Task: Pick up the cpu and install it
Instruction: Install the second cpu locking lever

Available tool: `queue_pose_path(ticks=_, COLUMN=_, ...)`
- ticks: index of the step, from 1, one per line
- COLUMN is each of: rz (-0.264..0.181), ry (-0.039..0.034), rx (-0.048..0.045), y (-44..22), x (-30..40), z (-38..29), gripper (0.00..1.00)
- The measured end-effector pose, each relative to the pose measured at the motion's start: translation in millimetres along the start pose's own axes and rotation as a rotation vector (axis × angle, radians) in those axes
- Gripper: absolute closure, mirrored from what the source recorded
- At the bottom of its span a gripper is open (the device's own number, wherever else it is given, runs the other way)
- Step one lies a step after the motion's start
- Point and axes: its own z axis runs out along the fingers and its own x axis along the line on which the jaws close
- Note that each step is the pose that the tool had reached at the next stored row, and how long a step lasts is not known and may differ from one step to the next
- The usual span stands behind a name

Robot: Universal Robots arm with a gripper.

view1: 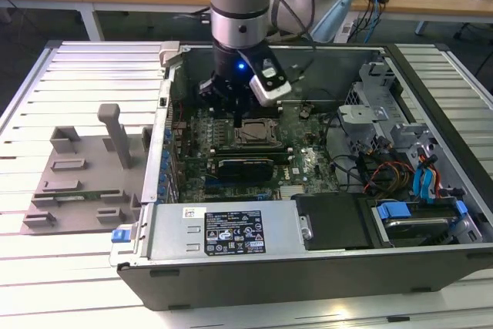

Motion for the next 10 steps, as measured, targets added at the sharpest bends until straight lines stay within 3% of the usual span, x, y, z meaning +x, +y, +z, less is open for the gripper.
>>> queue_pose_path(ticks=2, rz=0.0, ry=0.0009, rx=-0.0008, y=-3.8, x=-5.0, z=1.7, gripper=0.89)
queue_pose_path(ticks=4, rz=0.0, ry=0.0012, rx=-0.0021, y=-16.2, x=-5.6, z=6.4, gripper=0.89)
queue_pose_path(ticks=6, rz=0.0, ry=0.0011, rx=-0.0022, y=-22.3, x=-5.3, z=10.0, gripper=0.89)
queue_pose_path(ticks=10, rz=0.0, ry=0.0012, rx=-0.0023, y=-22.1, x=-4.7, z=16.7, gripper=0.89)
